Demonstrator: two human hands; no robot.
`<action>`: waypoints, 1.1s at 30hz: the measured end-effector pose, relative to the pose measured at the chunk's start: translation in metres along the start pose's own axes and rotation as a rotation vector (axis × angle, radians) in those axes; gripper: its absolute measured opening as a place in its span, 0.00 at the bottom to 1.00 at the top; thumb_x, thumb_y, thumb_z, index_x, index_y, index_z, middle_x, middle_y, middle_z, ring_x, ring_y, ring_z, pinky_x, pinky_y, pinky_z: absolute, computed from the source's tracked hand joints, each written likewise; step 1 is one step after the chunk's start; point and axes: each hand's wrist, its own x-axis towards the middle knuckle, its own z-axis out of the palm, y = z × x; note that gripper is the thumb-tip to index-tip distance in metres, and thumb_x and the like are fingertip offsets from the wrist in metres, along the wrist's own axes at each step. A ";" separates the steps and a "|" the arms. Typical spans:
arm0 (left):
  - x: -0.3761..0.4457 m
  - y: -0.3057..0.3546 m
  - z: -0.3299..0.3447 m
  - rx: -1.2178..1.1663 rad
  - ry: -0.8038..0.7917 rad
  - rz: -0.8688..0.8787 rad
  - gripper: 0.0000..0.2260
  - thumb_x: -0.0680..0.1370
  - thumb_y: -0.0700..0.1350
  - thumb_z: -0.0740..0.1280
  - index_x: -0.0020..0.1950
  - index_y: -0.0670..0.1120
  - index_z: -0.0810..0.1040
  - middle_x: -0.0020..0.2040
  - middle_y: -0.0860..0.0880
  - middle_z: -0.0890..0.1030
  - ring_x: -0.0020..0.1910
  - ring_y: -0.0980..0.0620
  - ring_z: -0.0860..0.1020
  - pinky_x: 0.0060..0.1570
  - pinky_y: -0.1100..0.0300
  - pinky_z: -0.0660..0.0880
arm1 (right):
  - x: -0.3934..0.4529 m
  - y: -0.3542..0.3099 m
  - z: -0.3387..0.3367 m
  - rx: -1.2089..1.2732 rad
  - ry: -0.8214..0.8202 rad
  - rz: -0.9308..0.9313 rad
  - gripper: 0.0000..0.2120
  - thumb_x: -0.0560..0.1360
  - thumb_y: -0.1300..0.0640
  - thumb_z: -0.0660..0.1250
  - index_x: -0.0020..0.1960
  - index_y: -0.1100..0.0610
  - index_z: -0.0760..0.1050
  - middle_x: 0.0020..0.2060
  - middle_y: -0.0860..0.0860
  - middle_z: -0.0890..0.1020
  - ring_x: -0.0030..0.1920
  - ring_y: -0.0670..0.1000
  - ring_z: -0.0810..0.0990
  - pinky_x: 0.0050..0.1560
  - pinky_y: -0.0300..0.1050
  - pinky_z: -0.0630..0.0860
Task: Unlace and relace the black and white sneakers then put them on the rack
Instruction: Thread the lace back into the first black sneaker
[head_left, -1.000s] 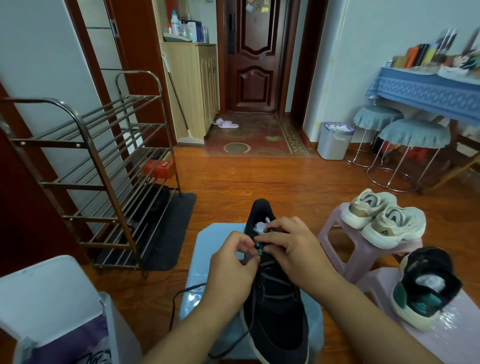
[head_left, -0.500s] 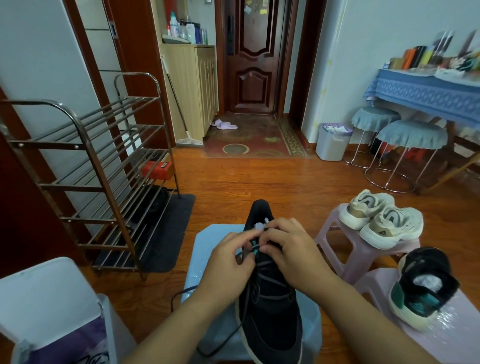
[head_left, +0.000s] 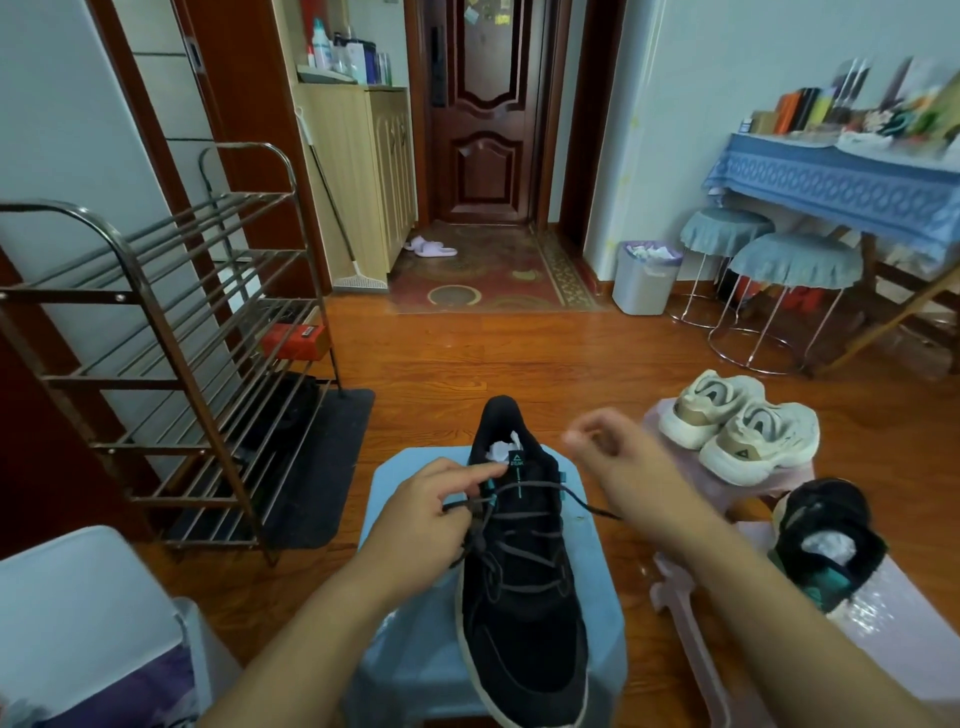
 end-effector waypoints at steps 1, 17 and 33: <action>0.000 0.001 -0.003 0.023 -0.021 -0.001 0.29 0.79 0.29 0.58 0.68 0.59 0.79 0.54 0.53 0.76 0.29 0.63 0.72 0.32 0.69 0.68 | -0.006 -0.009 0.011 -0.339 -0.057 -0.165 0.06 0.79 0.46 0.67 0.52 0.47 0.76 0.35 0.44 0.77 0.32 0.43 0.75 0.30 0.38 0.69; 0.000 -0.001 -0.004 0.256 -0.016 0.068 0.28 0.77 0.35 0.61 0.66 0.66 0.78 0.73 0.67 0.69 0.47 0.58 0.79 0.42 0.65 0.70 | 0.005 0.025 -0.038 -0.252 0.370 0.435 0.07 0.79 0.54 0.66 0.47 0.56 0.80 0.40 0.55 0.82 0.44 0.57 0.80 0.52 0.63 0.80; -0.005 -0.007 0.026 0.124 0.199 -0.027 0.08 0.80 0.47 0.68 0.41 0.52 0.76 0.63 0.69 0.70 0.62 0.71 0.67 0.63 0.59 0.68 | 0.001 -0.002 0.025 -0.669 -0.079 -0.286 0.30 0.79 0.44 0.66 0.77 0.38 0.58 0.52 0.48 0.84 0.55 0.55 0.81 0.49 0.53 0.79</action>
